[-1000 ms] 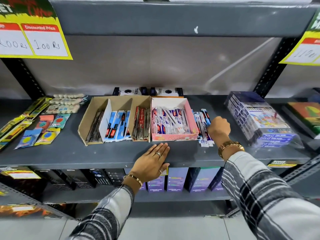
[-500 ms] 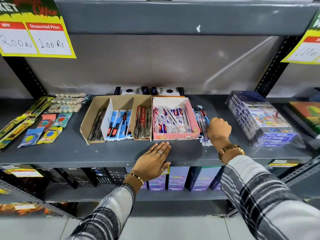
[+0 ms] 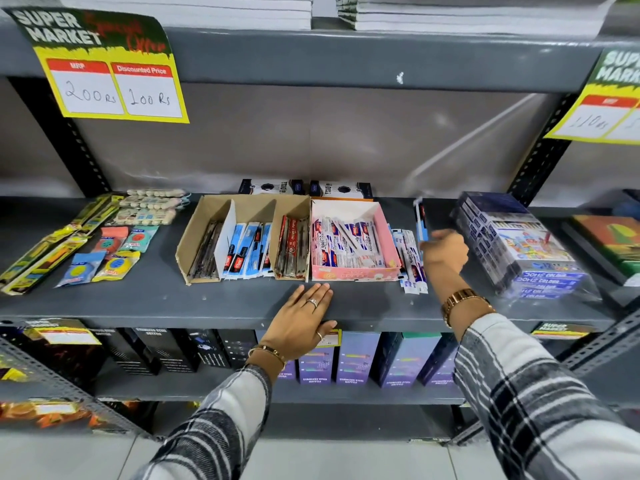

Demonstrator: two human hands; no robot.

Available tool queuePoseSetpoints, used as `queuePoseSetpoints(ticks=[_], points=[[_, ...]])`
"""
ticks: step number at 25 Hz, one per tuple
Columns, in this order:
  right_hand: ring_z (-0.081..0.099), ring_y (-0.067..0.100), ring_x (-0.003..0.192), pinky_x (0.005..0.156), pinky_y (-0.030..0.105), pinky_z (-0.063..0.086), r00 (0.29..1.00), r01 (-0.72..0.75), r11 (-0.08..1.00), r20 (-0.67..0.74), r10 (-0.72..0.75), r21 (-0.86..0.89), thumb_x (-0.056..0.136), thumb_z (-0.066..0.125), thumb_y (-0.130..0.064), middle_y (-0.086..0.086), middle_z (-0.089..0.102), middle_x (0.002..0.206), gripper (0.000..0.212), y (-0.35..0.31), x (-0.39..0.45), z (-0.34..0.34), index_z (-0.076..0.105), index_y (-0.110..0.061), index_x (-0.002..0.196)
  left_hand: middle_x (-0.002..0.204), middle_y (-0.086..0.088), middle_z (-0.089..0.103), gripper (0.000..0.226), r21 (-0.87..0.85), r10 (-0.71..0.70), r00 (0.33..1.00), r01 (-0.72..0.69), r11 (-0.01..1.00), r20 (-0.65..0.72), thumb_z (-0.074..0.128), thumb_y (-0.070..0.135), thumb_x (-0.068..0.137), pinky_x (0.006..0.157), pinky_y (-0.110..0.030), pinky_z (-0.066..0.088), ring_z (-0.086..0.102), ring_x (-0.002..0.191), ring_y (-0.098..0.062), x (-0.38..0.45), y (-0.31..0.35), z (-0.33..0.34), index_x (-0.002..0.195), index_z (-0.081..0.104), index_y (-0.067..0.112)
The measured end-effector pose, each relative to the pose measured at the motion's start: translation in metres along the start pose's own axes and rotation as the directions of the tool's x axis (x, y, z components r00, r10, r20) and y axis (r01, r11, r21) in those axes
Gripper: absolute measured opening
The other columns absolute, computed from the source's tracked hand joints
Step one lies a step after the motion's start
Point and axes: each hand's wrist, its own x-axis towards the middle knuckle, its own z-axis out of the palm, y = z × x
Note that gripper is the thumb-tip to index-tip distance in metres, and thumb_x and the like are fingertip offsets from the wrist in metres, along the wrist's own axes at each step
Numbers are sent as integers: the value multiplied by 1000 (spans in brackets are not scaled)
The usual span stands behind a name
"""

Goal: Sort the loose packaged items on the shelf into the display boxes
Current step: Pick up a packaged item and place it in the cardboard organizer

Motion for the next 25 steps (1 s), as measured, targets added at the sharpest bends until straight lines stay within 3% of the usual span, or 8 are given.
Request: queuePoseSetpoints(ticks=[3,7,9,11,15,19,21,25], points=[[60,32,114,97,35,46,997,21,989,76,-32,148,83,67,-9,17,68,119,34,-27,-16,7,65,-9,116,162,-7,8,62,16,-104,994,103,995,34,21,45,102,122,-37,-4,4,150,-19,-19,-17,-3,151,5,11],[66,29,100,85,30,51,980,39,951,176,-97,307,81,67,-4,14,73,104,20,-64,-52,33,73,-4,101,162,-5,9,60,18,-227,974,226,974,24,23,44,102,122,-38,-1,7,149,-17,-46,-42,-8,151,7,12],[64,23,86,78,36,55,941,15,937,312,-131,350,79,69,-1,9,70,84,7,-81,-76,49,74,-5,82,162,-4,10,60,19,-288,958,287,958,8,24,44,102,122,-39,0,7,149,-17,-60,-54,-11,151,8,13],[60,23,80,76,41,56,896,-9,932,416,-154,363,76,71,3,8,64,78,19,-96,-99,66,67,-12,65,162,-4,10,60,29,-339,941,339,941,-3,25,44,102,122,-39,1,8,149,-17,-72,-65,-14,151,8,12],[64,26,80,71,39,58,822,-5,924,528,-214,383,77,69,7,12,64,91,17,-119,-142,95,65,-10,79,161,-6,12,61,-6,-401,916,401,916,-38,27,43,102,121,-42,3,10,149,-19,-91,-83,-19,150,10,11],[69,35,93,79,47,59,824,144,955,502,-261,260,79,63,7,20,71,104,22,-132,-166,125,64,-11,66,161,-7,13,61,-25,-418,907,417,909,-47,28,43,101,121,-44,4,11,149,-19,-106,-98,-19,150,11,10],[66,36,101,86,47,57,819,277,949,479,-316,153,82,57,3,21,70,107,16,-137,-174,141,72,-1,84,161,-6,13,62,-43,-429,903,427,903,-43,30,43,101,121,-43,5,11,149,-19,-110,-105,-17,150,12,11],[60,39,112,91,41,52,772,472,881,500,-392,-39,86,52,1,27,65,115,22,-146,-183,166,63,8,104,161,-5,14,60,-40,-388,920,386,922,-54,30,43,101,121,-41,5,11,149,-20,-112,-117,-11,150,13,13]])
